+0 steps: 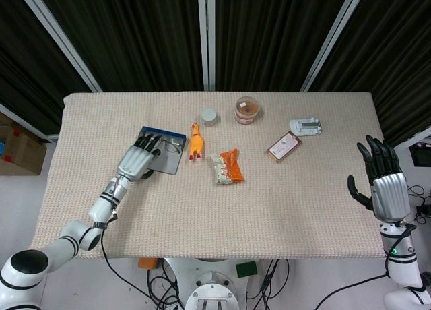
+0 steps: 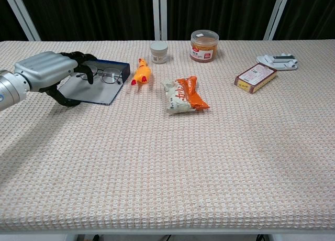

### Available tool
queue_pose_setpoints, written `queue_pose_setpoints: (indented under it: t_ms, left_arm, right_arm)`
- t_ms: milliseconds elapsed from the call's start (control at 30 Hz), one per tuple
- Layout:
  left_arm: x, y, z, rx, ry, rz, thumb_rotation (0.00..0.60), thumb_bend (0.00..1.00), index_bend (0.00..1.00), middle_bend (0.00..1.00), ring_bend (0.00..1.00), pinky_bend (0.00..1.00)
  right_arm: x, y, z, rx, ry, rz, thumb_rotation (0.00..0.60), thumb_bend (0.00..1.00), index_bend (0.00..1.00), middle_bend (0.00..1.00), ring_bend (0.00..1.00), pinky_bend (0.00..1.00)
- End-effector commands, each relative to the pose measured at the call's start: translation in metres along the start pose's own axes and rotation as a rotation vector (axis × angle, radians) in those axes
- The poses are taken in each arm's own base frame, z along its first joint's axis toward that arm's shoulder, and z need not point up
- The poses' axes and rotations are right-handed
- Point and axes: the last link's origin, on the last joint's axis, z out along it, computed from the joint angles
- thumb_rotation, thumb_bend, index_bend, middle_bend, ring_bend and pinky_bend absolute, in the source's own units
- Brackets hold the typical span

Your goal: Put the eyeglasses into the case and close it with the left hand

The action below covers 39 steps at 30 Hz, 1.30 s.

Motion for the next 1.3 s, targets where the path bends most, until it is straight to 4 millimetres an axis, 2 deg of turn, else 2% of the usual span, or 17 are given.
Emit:
queue_pose_setpoints:
  t_ms: [33, 100, 233, 333, 567, 800, 900, 1133, 1300]
  left_arm:
    - [0.001, 0.0, 0.001, 0.001, 0.014, -0.004, 0.6, 0.09, 0.35, 0.0, 0.0, 0.14]
    - [0.001, 0.0, 0.001, 0.002, 0.025, -0.011, 0.6, 0.11, 0.35, 0.0, 0.0, 0.14]
    - [0.001, 0.001, 0.001, 0.01, 0.054, -0.047, 0.6, 0.27, 0.36, 0.0, 0.0, 0.14]
    - [-0.001, 0.0, 0.003, 0.018, 0.057, -0.042, 0.6, 0.33, 0.36, 0.01, 0.0, 0.14]
    - [-0.001, 0.0, 0.009, 0.047, 0.094, -0.066, 0.6, 0.37, 0.37, 0.01, 0.0, 0.14]
    - [-0.001, 0.005, 0.025, 0.068, 0.087, -0.089, 0.6, 0.36, 0.38, 0.02, 0.0, 0.14]
    - [-0.002, 0.008, 0.029, 0.063, 0.081, -0.09, 0.6, 0.36, 0.43, 0.02, 0.0, 0.14]
    - [-0.007, 0.006, 0.029, 0.073, 0.064, -0.085, 0.6, 0.38, 0.62, 0.04, 0.0, 0.14]
    - [-0.004, 0.001, 0.02, 0.067, 0.108, -0.077, 0.6, 0.41, 0.68, 0.05, 0.0, 0.14]
  right_arm:
    - [0.0, 0.0, 0.0, -0.001, -0.002, 0.0, 0.6, 0.53, 0.0, 0.0, 0.0, 0.0]
    - [-0.001, 0.0, 0.0, -0.001, -0.002, 0.0, 0.6, 0.53, 0.0, 0.0, 0.0, 0.0]
    - [-0.002, 0.0, 0.0, 0.0, -0.005, 0.0, 0.6, 0.53, 0.0, 0.0, 0.0, 0.0]
    - [-0.002, 0.001, -0.001, 0.0, -0.007, 0.0, 0.6, 0.53, 0.0, 0.0, 0.0, 0.0]
    - [-0.003, 0.003, -0.001, -0.006, -0.011, -0.003, 0.6, 0.53, 0.0, 0.0, 0.0, 0.0]
    - [-0.003, 0.003, 0.0, -0.01, -0.012, -0.003, 0.6, 0.53, 0.0, 0.0, 0.0, 0.0]
    - [-0.002, 0.004, -0.001, -0.014, -0.011, -0.008, 0.6, 0.53, 0.0, 0.0, 0.0, 0.0]
    - [-0.001, 0.007, -0.001, -0.023, -0.012, -0.012, 0.6, 0.53, 0.0, 0.0, 0.0, 0.0]
    - [-0.001, 0.008, -0.001, -0.023, -0.013, -0.009, 0.6, 0.53, 0.0, 0.0, 0.0, 0.0]
